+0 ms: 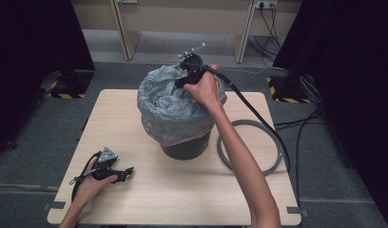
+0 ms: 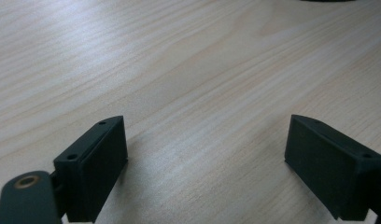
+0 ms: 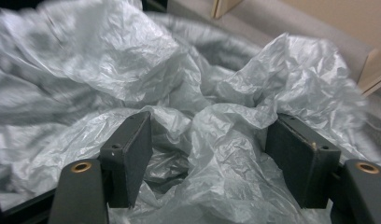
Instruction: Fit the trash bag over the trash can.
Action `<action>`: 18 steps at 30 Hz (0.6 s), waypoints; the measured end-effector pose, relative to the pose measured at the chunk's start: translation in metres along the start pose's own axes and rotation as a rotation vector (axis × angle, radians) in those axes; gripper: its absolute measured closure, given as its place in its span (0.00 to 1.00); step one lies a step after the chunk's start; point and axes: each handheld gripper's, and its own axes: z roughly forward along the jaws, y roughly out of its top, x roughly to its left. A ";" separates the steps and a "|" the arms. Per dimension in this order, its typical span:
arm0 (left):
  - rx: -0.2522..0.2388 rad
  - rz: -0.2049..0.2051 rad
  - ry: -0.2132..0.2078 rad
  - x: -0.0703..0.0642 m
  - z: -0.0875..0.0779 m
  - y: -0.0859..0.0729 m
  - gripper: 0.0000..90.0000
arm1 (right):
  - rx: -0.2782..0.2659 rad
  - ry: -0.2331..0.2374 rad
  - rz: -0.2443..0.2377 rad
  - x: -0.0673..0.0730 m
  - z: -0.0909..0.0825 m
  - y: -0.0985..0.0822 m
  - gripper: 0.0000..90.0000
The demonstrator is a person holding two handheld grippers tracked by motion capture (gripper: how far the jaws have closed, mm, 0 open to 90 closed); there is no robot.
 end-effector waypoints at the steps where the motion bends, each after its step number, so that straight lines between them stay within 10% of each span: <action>1: -0.001 0.000 0.000 0.000 0.000 0.000 0.13 | 0.017 0.001 -0.011 0.001 0.004 -0.001 0.36; 9: 0.000 0.005 -0.005 0.000 0.000 0.000 0.13 | 0.166 0.043 -0.081 0.013 0.029 -0.013 0.35; 13: 0.001 0.005 -0.005 0.000 0.000 0.000 0.13 | 0.123 0.035 -0.074 0.012 0.023 -0.012 0.35; 18: 0.000 0.005 -0.005 0.000 0.000 0.000 0.13 | -0.058 0.056 -0.003 0.010 -0.003 -0.008 0.35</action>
